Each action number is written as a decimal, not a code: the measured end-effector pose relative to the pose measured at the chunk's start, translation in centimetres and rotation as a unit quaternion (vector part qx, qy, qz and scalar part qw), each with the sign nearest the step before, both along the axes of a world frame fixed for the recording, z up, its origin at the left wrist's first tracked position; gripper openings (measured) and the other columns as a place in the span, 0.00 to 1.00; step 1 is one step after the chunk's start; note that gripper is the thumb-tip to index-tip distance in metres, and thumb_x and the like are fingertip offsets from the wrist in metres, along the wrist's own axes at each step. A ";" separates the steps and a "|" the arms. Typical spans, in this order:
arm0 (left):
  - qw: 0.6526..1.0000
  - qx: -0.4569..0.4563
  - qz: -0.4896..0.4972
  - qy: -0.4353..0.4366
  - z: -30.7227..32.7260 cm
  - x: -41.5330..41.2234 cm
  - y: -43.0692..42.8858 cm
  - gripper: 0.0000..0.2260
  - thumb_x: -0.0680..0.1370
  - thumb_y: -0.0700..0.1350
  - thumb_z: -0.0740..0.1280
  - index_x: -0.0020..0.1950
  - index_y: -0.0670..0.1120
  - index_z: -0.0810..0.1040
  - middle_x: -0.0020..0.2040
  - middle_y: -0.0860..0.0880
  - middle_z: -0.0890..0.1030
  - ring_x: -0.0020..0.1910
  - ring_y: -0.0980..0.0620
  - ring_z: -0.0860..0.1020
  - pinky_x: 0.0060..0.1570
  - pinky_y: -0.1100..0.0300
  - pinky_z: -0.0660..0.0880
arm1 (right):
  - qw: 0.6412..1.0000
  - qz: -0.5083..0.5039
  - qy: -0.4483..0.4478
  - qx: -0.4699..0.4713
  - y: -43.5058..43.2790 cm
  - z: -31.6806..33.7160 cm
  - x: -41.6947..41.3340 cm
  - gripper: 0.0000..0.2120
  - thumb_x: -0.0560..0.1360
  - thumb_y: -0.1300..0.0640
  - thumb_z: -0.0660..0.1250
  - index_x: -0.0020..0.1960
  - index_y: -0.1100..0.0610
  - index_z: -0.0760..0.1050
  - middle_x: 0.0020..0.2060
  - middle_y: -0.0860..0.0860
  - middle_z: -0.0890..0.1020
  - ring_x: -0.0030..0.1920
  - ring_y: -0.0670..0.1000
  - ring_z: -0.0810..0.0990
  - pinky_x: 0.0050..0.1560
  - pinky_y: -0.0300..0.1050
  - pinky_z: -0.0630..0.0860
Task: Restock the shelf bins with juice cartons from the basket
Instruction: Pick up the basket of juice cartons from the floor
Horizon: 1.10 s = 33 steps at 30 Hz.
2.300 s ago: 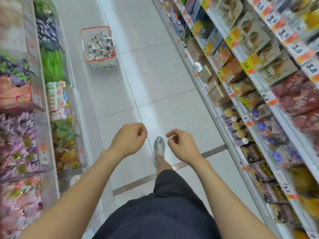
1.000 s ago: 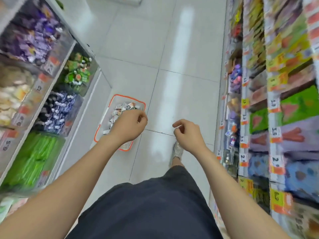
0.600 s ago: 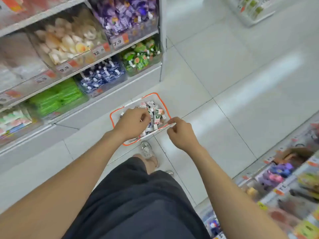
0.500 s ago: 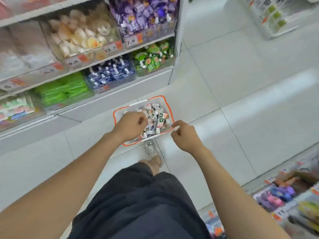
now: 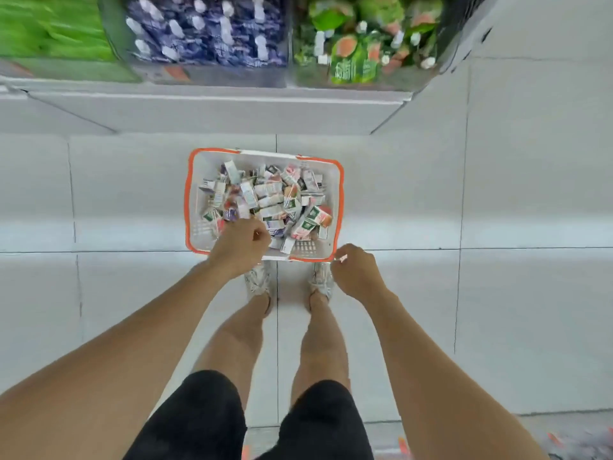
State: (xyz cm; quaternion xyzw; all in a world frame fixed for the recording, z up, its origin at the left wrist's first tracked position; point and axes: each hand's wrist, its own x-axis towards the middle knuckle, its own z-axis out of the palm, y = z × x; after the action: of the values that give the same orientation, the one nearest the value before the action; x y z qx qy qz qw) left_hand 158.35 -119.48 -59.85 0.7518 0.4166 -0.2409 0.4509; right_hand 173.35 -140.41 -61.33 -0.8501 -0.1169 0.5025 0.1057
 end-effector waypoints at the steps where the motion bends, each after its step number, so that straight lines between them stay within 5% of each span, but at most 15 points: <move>1: 1.000 0.003 0.019 0.002 -2.5 0.3 -0.6 0.12 0.80 0.44 0.62 0.41 0.47 0.81 0.40 0.50 0.84 0.40 0.49 0.83 0.44 0.48 0.81 | 1.000 0.009 0.002 -0.005 0.1 -2.8 0.8 0.13 0.79 0.57 0.63 0.62 0.56 0.78 0.56 0.55 0.84 0.58 0.58 0.81 0.53 0.43 0.74; 6: 0.996 0.012 0.071 0.043 -14.5 0.9 -4.3 0.11 0.80 0.45 0.62 0.42 0.46 0.81 0.38 0.47 0.83 0.37 0.45 0.81 0.37 0.51 0.78 | 0.999 -0.010 0.001 -0.035 1.0 -15.8 4.2 0.17 0.80 0.58 0.61 0.67 0.60 0.74 0.60 0.58 0.81 0.53 0.59 0.77 0.50 0.44 0.71; 12: 0.993 0.010 0.108 0.047 -23.9 1.2 -6.0 0.09 0.83 0.46 0.61 0.53 0.45 0.81 0.47 0.48 0.83 0.43 0.47 0.82 0.44 0.49 0.82 | 0.984 -0.166 0.057 -0.029 1.8 -25.9 4.8 0.34 0.79 0.60 0.63 0.81 0.55 0.54 0.61 0.53 0.78 0.57 0.57 0.79 0.47 0.48 0.73; 16: 0.991 0.021 0.127 0.047 -26.1 0.2 -5.2 0.08 0.83 0.43 0.63 0.58 0.46 0.79 0.52 0.49 0.82 0.47 0.49 0.80 0.47 0.52 0.78 | 0.975 -0.220 -0.015 -0.028 2.7 -27.5 3.0 0.17 0.78 0.53 0.66 0.66 0.55 0.73 0.52 0.51 0.81 0.54 0.57 0.80 0.47 0.48 0.74; 19: 0.988 0.035 0.142 0.058 -26.2 -1.1 -3.7 0.13 0.82 0.43 0.64 0.65 0.47 0.77 0.61 0.46 0.77 0.56 0.46 0.77 0.56 0.49 0.77 | 0.951 -0.265 -0.157 0.022 4.5 -24.8 0.3 0.12 0.81 0.53 0.66 0.61 0.58 0.72 0.50 0.52 0.80 0.52 0.58 0.79 0.51 0.52 0.77; 22: 0.979 0.053 0.181 0.080 -25.3 -2.7 -1.7 0.18 0.80 0.42 0.64 0.71 0.47 0.74 0.68 0.44 0.71 0.67 0.42 0.71 0.66 0.46 0.73 | 0.925 -0.326 -0.174 0.088 7.4 -20.7 -3.5 0.06 0.81 0.58 0.60 0.58 0.53 0.69 0.44 0.52 0.80 0.44 0.58 0.82 0.47 0.59 0.81; 26: 0.958 0.111 0.246 0.099 -24.6 -5.2 2.6 0.18 0.79 0.40 0.65 0.69 0.46 0.76 0.76 0.44 0.66 0.75 0.40 0.64 0.71 0.44 0.66 | 0.945 -0.268 -0.025 0.186 12.1 -18.2 -8.3 0.16 0.79 0.65 0.58 0.61 0.50 0.70 0.40 0.52 0.85 0.42 0.57 0.84 0.47 0.60 0.83; 30: 0.930 0.166 0.305 0.124 -26.1 -7.6 6.6 0.26 0.77 0.36 0.65 0.76 0.46 0.69 0.82 0.45 0.59 0.78 0.39 0.62 0.72 0.43 0.66 | 0.943 -0.234 0.167 0.169 17.6 -20.0 -10.0 0.25 0.80 0.66 0.62 0.73 0.47 0.66 0.44 0.50 0.88 0.49 0.51 0.87 0.56 0.56 0.83; 33: 0.911 0.177 0.338 0.153 -27.8 -8.7 8.1 0.39 0.74 0.32 0.69 0.82 0.45 0.58 0.84 0.43 0.53 0.80 0.37 0.58 0.75 0.45 0.65 | 0.931 -0.261 0.209 0.147 20.8 -22.3 -10.1 0.28 0.80 0.67 0.63 0.75 0.47 0.66 0.47 0.56 0.88 0.51 0.58 0.88 0.46 0.51 0.83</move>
State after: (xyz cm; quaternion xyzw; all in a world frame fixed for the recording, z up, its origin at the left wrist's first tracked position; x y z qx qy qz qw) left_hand 149.67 -111.38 -87.62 0.5871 0.7458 -0.1086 0.2955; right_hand 163.28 -119.62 -83.65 -0.7013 0.0613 0.6006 0.3792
